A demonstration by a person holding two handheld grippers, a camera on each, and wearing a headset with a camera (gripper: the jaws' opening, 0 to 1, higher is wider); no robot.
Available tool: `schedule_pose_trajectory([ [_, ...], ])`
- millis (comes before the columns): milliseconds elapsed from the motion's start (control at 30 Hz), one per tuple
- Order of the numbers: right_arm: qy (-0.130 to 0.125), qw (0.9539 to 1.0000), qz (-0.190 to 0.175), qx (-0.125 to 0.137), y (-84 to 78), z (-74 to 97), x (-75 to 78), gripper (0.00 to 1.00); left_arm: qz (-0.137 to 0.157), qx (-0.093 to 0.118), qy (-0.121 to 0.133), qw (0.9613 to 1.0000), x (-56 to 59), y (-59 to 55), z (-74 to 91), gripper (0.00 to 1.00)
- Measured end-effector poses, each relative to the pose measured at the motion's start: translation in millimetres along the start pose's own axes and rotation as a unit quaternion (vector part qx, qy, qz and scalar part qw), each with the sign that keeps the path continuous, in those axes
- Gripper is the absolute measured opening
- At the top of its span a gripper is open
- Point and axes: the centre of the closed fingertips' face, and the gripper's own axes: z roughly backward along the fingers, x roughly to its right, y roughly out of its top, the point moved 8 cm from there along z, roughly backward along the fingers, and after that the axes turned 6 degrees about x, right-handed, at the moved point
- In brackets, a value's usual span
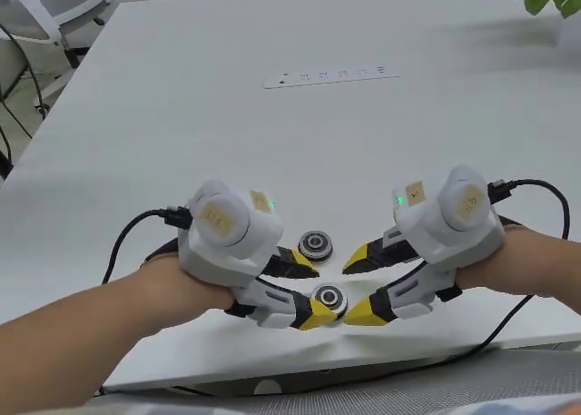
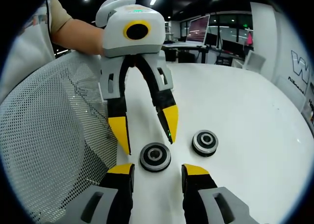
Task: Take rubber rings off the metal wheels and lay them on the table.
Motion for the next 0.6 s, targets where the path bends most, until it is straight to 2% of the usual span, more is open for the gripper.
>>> schedule_pose_trajectory([
  [300,0.0,1.0,0.0,-0.003,-1.3,-0.4,0.0,0.36,-0.005,0.002,0.002,1.0,-1.5,-0.9,-2.7,0.25],
  [433,0.002,1.0,0.003,-0.005,-1.1,-1.2,-0.9,0.36,-0.017,-0.005,0.002,0.9998,-0.3,-3.0,-5.4,0.21],
  [467,0.003,1.0,0.003,-0.005,-1.0,-1.6,-0.9,0.36,-0.026,0.001,0.004,0.9997,-1.2,-1.8,-6.1,0.21],
  [533,0.003,1.0,0.004,-0.005,-1.0,-1.9,-1.5,0.36,-0.024,-0.003,0.005,0.9997,-0.5,-2.3,-5.8,0.2],
  [600,0.003,1.0,0.004,-0.004,-1.0,-2.1,-1.7,0.36,-0.034,-0.002,0.008,0.9994,0.6,-2.2,-6.8,0.19],
])
